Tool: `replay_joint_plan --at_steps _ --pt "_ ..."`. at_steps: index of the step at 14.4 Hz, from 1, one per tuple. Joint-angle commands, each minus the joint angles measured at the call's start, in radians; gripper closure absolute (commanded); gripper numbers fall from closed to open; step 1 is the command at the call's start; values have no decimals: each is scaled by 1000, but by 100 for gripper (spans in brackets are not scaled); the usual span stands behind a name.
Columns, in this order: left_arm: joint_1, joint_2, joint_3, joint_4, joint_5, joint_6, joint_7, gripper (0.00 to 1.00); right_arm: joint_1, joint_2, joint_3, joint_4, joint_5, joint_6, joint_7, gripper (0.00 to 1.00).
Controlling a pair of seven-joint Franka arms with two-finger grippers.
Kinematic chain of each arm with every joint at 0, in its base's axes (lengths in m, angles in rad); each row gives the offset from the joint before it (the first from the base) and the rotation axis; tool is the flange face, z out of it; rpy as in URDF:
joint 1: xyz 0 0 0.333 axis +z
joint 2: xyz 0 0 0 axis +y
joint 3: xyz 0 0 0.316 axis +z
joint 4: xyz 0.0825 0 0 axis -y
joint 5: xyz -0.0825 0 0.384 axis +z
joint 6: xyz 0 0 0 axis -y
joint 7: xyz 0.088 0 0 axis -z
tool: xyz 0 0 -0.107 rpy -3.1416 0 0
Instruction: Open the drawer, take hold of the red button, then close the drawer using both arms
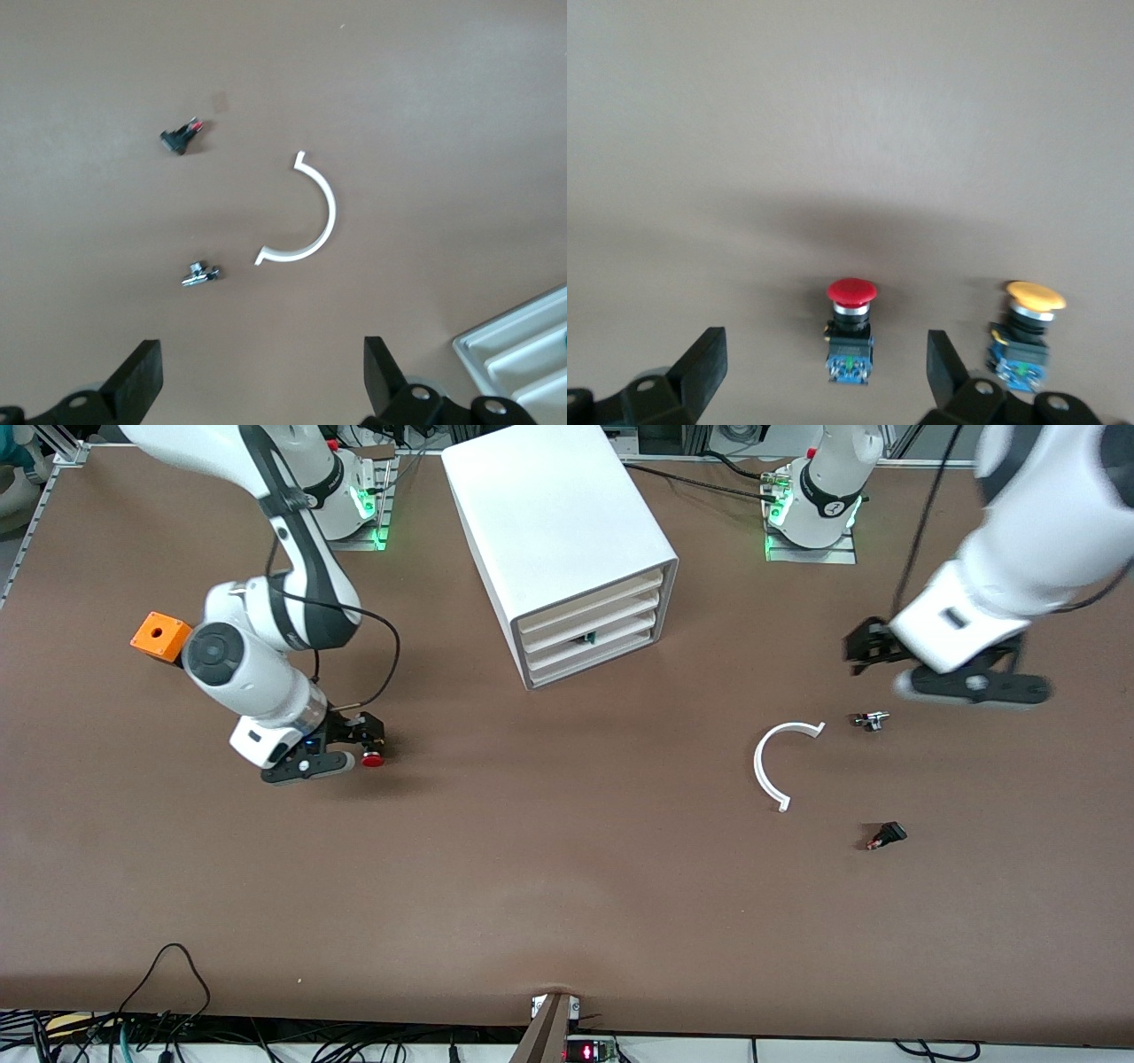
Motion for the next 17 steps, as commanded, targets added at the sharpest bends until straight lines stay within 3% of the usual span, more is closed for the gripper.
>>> replay_joint_plan --at_steps 1,2,4,8,11,13,17 --pt "5 -152 141 -243 -55 151 185 0 -6 -5 -4 192 6 -217 0 0" --pt "5 -177 170 -305 -55 197 236 0 -6 -4 -4 252 5 -279 0 0" --pt "-24 -178 262 -315 -55 242 296 0 -8 -4 -6 317 -3 -336 0 0" --pt "-31 -151 261 -274 -55 239 275 0 -17 -42 -16 375 -50 -396 -3 0" --pt "-26 -82 258 -183 -57 196 255 0 -121 -120 -1 371 -53 -403 -26 0" --pt "-25 -33 256 -111 -57 170 255 0 -182 -158 37 375 -52 -463 -64 0" --pt "-37 -34 248 -106 -55 122 253 0 -333 -227 128 368 -59 -544 -205 0"
